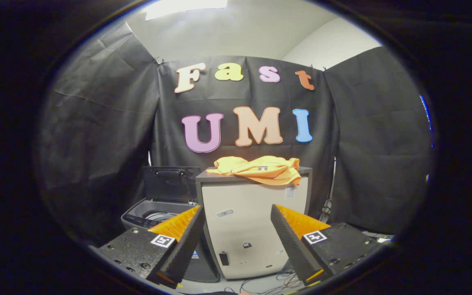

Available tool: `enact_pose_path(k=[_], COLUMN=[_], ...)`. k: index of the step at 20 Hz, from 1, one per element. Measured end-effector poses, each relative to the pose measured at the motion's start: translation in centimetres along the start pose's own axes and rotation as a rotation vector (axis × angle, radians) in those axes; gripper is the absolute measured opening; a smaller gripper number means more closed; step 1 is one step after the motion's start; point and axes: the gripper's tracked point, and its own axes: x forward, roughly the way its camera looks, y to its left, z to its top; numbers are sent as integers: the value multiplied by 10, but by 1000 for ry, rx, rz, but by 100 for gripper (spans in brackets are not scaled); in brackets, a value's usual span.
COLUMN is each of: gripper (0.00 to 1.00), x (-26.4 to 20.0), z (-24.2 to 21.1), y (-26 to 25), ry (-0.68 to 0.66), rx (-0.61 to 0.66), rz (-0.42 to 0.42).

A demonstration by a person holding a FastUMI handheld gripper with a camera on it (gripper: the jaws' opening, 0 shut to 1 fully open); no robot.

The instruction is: Put the clothes into the washing machine and then close the washing machine lid.

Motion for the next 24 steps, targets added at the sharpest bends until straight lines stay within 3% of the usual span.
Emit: enact_pose_path(k=[10,20,24], gripper=[97,96,97], x=[36,98,132], z=[2,42,77], y=[14,33,41], ry=[28,58,57], rx=[33,-12,-23], rz=[9,40,60])
